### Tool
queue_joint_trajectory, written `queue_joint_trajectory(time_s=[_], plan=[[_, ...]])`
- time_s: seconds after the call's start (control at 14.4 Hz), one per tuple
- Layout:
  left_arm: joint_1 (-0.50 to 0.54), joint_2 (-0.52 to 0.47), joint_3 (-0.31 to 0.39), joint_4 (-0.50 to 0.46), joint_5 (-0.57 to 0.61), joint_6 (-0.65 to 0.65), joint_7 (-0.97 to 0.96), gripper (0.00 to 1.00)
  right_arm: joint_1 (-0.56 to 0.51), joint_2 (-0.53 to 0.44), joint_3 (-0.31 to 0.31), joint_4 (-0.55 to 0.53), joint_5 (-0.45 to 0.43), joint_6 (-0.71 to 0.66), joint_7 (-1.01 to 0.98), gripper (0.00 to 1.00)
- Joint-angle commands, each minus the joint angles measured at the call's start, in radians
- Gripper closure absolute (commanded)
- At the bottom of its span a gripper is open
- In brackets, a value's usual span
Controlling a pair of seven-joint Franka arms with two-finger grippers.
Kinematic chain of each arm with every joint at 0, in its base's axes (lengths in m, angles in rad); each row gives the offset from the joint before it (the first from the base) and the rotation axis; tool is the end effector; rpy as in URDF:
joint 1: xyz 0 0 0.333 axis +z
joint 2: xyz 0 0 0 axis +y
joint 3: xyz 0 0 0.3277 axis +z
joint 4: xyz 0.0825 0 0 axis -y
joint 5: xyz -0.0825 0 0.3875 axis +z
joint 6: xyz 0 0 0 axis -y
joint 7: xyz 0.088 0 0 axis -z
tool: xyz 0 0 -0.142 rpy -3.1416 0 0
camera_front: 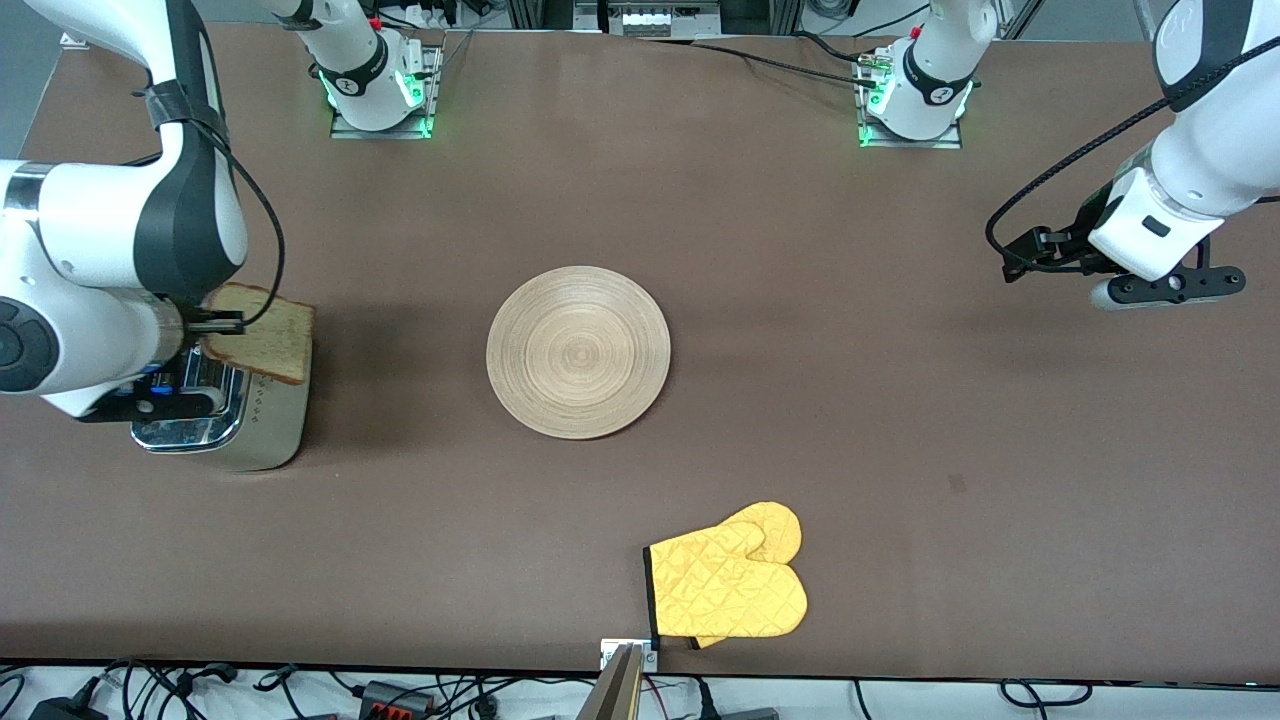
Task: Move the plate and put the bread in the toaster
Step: 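Lower the bread into the toaster slot with the right gripper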
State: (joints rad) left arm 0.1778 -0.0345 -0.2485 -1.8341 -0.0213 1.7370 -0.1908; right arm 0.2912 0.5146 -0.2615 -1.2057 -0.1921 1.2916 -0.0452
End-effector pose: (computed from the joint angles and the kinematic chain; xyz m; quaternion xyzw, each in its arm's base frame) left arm 0.5447 -0.0427 0.5080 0.9975 0.0623 -0.0323 0.0020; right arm 0.6481 0.0246 0.4512 0.9657 0.0320 -0.2024 0.1593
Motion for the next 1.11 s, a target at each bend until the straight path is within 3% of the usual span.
queue_joint_trajectory(time_s=[0.0,0.14,0.35,0.62,1.04], plan=[[0.003,-0.013,0.000,0.015,0.000,-0.007,0.001,0.00,0.009,-0.007,-0.015,0.025,-0.149,-0.028,-0.057,1.00],[0.005,-0.022,-0.005,0.016,-0.012,-0.017,0.002,0.00,0.008,0.005,-0.012,0.014,-0.255,-0.015,-0.061,1.00],[0.003,-0.019,-0.003,0.039,-0.012,-0.031,0.002,0.00,0.011,0.018,-0.013,-0.032,-0.295,0.066,-0.058,1.00],[0.003,-0.016,-0.008,0.044,-0.011,-0.028,0.002,0.00,0.006,0.016,-0.012,-0.089,-0.293,0.109,-0.045,1.00],[0.003,-0.015,-0.006,0.045,-0.011,-0.028,0.004,0.00,0.017,0.010,-0.012,-0.092,-0.293,0.100,-0.045,1.00]])
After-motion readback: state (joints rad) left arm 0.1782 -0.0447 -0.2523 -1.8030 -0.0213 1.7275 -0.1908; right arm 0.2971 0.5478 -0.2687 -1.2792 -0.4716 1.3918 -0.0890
